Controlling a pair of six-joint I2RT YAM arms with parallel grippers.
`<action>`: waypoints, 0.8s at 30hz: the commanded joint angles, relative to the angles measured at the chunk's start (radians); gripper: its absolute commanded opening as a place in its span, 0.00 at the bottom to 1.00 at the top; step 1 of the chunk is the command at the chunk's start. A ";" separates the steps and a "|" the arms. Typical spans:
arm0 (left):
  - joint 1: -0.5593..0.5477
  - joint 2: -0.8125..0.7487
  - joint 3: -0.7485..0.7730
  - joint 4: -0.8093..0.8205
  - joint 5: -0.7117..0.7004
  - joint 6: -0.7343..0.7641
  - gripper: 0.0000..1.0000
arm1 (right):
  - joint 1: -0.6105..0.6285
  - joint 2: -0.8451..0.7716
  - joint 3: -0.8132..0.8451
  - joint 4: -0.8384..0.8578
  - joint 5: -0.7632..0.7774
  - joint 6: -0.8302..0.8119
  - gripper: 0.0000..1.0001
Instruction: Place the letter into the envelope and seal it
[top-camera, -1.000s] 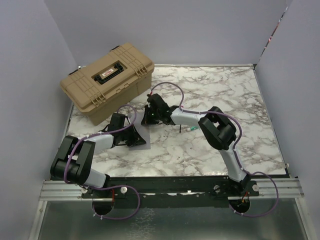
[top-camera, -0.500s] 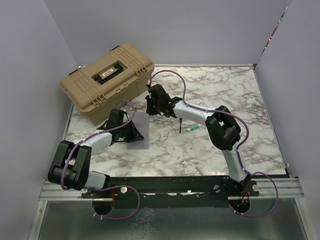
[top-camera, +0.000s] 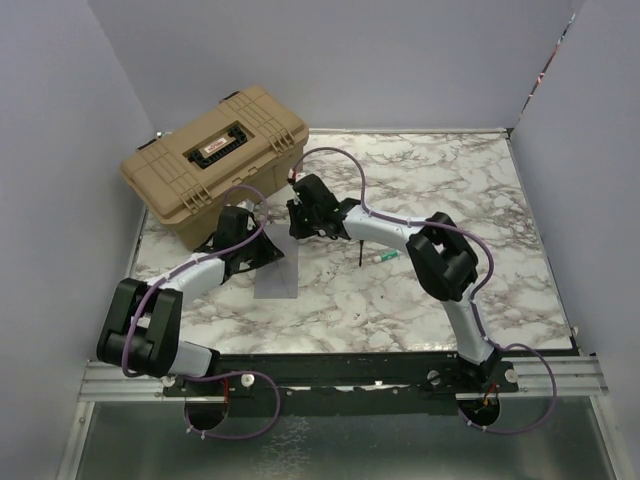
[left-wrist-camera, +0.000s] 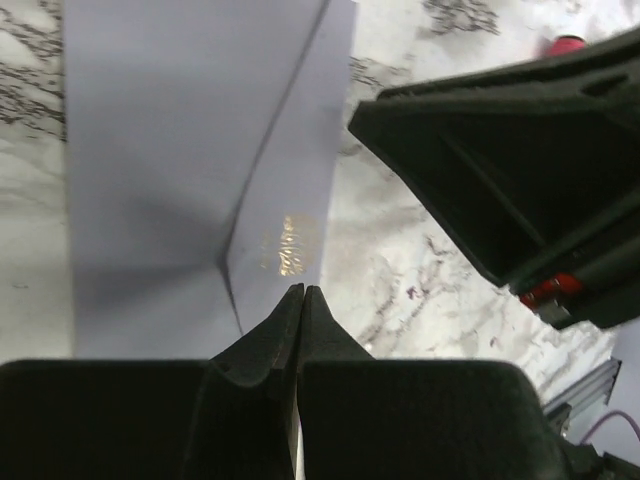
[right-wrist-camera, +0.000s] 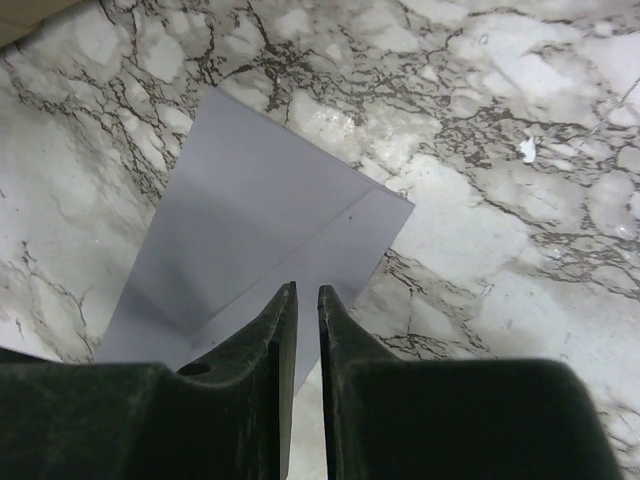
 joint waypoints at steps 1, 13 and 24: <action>-0.002 0.060 0.022 0.064 -0.087 -0.005 0.00 | 0.007 0.051 0.023 0.007 -0.072 -0.016 0.18; -0.007 0.149 -0.004 0.131 -0.120 -0.011 0.00 | 0.026 0.112 0.033 -0.035 -0.029 -0.075 0.21; -0.013 0.121 -0.066 -0.062 -0.260 0.046 0.00 | 0.028 0.135 0.023 -0.132 0.055 -0.069 0.20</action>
